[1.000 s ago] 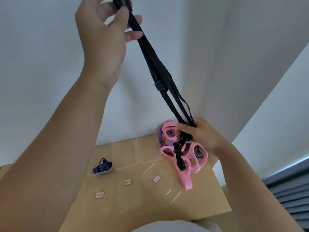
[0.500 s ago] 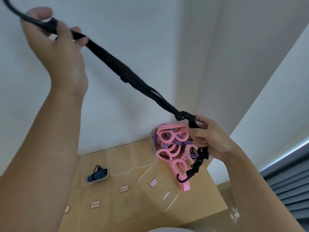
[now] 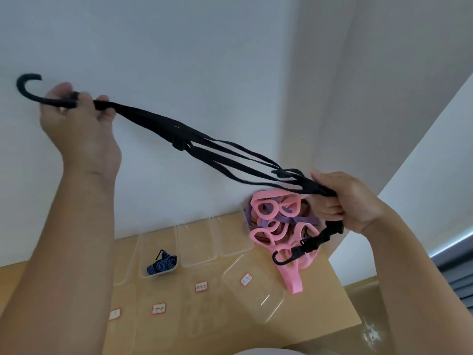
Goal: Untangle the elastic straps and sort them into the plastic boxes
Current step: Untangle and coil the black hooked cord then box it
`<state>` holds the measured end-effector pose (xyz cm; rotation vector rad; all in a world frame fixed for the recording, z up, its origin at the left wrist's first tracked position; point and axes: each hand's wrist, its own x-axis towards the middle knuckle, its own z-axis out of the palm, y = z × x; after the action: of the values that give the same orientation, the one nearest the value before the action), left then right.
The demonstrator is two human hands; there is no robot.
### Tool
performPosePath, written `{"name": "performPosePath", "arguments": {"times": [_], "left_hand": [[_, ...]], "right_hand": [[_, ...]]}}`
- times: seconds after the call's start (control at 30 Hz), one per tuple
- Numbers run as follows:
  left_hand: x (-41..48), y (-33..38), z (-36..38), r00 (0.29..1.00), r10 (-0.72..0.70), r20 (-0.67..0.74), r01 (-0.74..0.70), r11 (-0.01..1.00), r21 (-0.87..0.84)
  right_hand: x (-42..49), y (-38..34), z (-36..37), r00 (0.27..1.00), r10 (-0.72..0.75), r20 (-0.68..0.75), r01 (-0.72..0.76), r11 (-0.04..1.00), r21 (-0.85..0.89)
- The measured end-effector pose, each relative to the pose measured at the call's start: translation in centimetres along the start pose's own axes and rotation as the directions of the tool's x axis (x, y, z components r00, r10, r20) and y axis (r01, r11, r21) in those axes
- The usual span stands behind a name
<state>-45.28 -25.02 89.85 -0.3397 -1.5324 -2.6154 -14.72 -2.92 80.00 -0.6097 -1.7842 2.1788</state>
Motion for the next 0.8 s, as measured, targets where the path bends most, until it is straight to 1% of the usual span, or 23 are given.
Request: {"name": "performPosePath", "arguments": {"times": [0.03, 0.1, 0.13, 0.2, 0.27, 0.37, 0.43, 0.57, 0.67, 0.73, 0.8], "left_hand": [[0.0, 0.5, 0.0, 0.999, -0.045, 0.028, 0.047, 0.996, -0.079], [-0.7, 0.3, 0.1, 0.988, -0.082, 0.129, 0.092, 0.993, -0.079], [-0.8, 0.0, 0.1, 0.986, -0.083, 0.142, 0.092, 0.994, -0.054], [-1.4, -0.1, 0.6, 0.978, -0.089, 0.191, 0.103, 0.993, -0.062], [-2.0, -0.1, 1.4, 0.969, -0.095, 0.229, 0.108, 0.993, -0.047], [-3.2, -0.5, 2.4, 0.947, -0.092, 0.307, 0.103, 0.994, -0.022], [-3.5, -1.0, 2.8, 0.932, -0.095, 0.351, 0.096, 0.995, 0.016], [-4.6, -1.8, 3.6, 0.911, -0.097, 0.400, 0.079, 0.995, 0.061], [-5.5, -2.3, 4.4, 0.891, -0.096, 0.445, 0.060, 0.994, 0.094], [-6.1, -2.3, 4.9, 0.872, -0.079, 0.483, 0.025, 0.993, 0.118], [-6.4, -2.2, 5.8, 0.844, -0.012, 0.537, -0.086, 0.984, 0.157]], "right_hand": [[0.1, 0.2, -0.1, 1.000, -0.017, -0.005, 0.017, 1.000, -0.020], [0.1, 0.5, 0.1, 0.998, -0.070, 0.001, 0.070, 0.992, -0.102], [0.2, 0.7, 0.1, 0.996, -0.092, 0.003, 0.091, 0.983, -0.157], [0.5, 1.1, 0.4, 0.993, -0.105, -0.061, 0.084, 0.956, -0.280], [1.1, 1.5, 1.0, 0.977, -0.139, -0.164, 0.072, 0.931, -0.357], [1.7, 1.7, 1.7, 0.940, -0.181, -0.288, 0.060, 0.921, -0.384], [1.9, 1.7, 2.0, 0.922, -0.193, -0.335, 0.061, 0.928, -0.367], [2.2, 1.4, 2.7, 0.912, -0.180, -0.368, 0.040, 0.933, -0.357], [2.6, 1.5, 3.0, 0.908, -0.175, -0.381, -0.003, 0.905, -0.425], [2.8, 1.9, 3.0, 0.905, -0.167, -0.390, -0.029, 0.893, -0.450], [2.9, 2.4, 2.9, 0.901, -0.149, -0.407, -0.053, 0.894, -0.446]]}}
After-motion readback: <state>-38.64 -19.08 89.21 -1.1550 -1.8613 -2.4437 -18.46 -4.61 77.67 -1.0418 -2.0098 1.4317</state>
